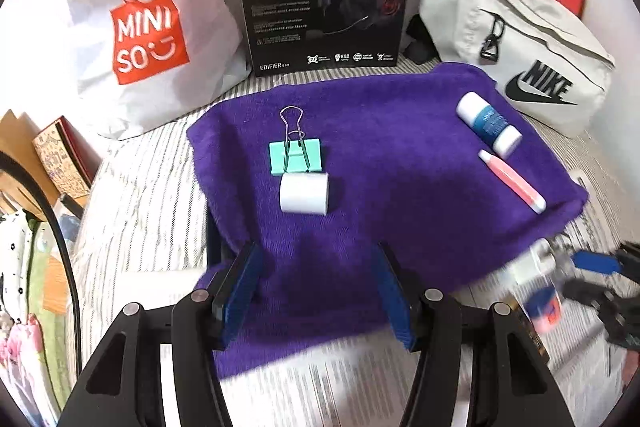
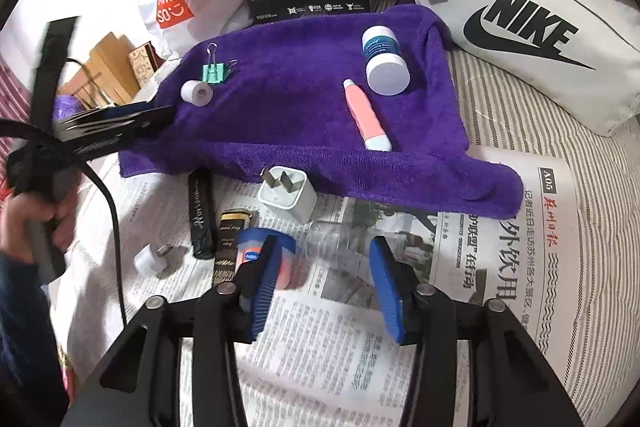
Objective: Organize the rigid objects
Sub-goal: 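Set the white roll on the towel beside the clip and open the left tool, then grasp the white cap with the left tool while the right tool grasps the clear cup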
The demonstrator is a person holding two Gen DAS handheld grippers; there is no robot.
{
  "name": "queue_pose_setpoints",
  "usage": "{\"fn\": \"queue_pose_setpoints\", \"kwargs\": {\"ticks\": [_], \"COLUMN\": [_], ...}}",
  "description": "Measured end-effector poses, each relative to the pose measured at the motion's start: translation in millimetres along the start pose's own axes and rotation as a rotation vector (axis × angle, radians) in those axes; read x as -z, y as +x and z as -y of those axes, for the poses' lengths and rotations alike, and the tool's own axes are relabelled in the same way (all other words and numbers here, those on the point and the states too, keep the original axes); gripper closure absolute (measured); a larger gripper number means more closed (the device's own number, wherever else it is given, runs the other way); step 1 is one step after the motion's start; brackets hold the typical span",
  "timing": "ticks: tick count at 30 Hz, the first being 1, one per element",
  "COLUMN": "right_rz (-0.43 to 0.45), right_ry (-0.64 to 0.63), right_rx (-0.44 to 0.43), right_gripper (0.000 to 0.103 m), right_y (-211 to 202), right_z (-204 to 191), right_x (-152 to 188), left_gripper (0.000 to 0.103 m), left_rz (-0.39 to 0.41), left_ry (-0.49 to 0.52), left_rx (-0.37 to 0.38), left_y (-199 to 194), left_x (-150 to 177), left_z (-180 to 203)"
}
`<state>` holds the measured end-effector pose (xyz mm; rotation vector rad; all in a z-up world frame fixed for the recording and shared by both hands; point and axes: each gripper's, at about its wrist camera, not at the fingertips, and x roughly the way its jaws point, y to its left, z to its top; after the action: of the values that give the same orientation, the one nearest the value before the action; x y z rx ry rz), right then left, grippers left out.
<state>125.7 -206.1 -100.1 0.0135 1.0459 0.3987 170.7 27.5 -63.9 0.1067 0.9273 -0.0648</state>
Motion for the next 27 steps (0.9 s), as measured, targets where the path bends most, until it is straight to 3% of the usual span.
{"fn": "queue_pose_setpoints", "kwargs": {"ticks": [5, 11, 16, 27], "right_rz": [-0.021, -0.027, -0.013, -0.004], "right_ry": [-0.010, -0.023, -0.022, -0.003], "right_rx": [0.033, 0.055, 0.058, 0.086], "right_gripper": [0.084, 0.084, 0.085, 0.085], "right_y": [12, 15, 17, -15], "right_z": [-1, 0, 1, 19], "right_x": [-1, 0, -1, 22], "left_gripper": [0.047, 0.047, 0.047, 0.047], "left_rz": [0.000, -0.008, -0.011, -0.020], "left_ry": [-0.007, -0.027, -0.048, 0.040], "left_rx": [0.029, 0.048, 0.125, 0.218], "left_y": [-17, -29, -36, -47], "left_x": [12, 34, 53, 82], "left_z": [5, 8, 11, 30]}}
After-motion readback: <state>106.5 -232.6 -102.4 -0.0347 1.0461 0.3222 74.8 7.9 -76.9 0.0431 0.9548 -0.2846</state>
